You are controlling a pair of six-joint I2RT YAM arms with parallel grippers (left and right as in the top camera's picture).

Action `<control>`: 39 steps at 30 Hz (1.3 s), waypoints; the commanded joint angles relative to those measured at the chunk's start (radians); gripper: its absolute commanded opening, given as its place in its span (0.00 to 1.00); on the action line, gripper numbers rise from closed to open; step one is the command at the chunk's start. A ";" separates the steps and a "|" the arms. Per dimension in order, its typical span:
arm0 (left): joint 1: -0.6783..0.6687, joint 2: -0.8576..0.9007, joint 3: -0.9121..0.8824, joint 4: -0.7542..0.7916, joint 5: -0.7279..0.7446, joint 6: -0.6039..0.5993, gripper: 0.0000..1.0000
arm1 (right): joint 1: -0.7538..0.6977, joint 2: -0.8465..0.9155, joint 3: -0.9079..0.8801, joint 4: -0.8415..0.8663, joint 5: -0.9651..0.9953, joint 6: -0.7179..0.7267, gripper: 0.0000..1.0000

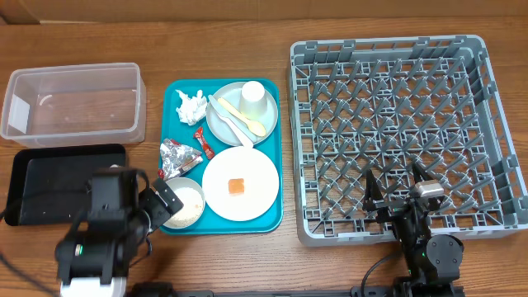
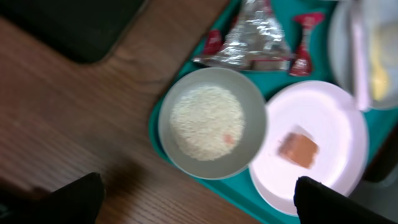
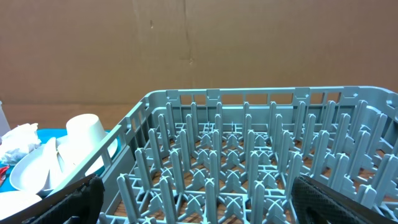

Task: Sort waste into correct bins and load items into the dishwasher rack
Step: 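Move the left gripper to the white rice bowl's rim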

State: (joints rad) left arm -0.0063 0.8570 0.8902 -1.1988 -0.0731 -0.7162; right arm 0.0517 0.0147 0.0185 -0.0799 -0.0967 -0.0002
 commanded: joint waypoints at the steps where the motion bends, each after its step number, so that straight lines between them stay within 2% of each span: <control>1: -0.005 0.111 0.017 -0.006 -0.091 -0.113 1.00 | -0.006 -0.012 -0.010 0.004 0.006 -0.004 1.00; 8: -0.005 0.363 0.017 0.006 -0.095 -0.111 1.00 | -0.006 -0.012 -0.010 0.004 0.006 -0.004 1.00; 15: 0.026 0.503 0.016 0.068 -0.081 -0.087 1.00 | -0.006 -0.012 -0.010 0.004 0.006 -0.004 1.00; 20: 0.057 0.539 0.010 0.125 0.031 0.033 0.97 | -0.006 -0.012 -0.010 0.004 0.006 -0.004 1.00; 25: 0.084 0.542 -0.007 0.158 0.071 0.085 0.94 | -0.006 -0.012 -0.010 0.004 0.006 -0.004 1.00; 33: 0.087 0.542 -0.119 0.287 0.152 0.119 0.95 | -0.006 -0.012 -0.010 0.004 0.006 -0.004 1.00; 39: 0.087 0.542 -0.168 0.349 0.147 0.119 0.97 | -0.006 -0.012 -0.010 0.004 0.006 -0.004 1.00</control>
State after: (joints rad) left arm 0.0746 1.3945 0.7341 -0.8593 0.0532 -0.6201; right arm 0.0521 0.0147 0.0185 -0.0799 -0.0971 -0.0010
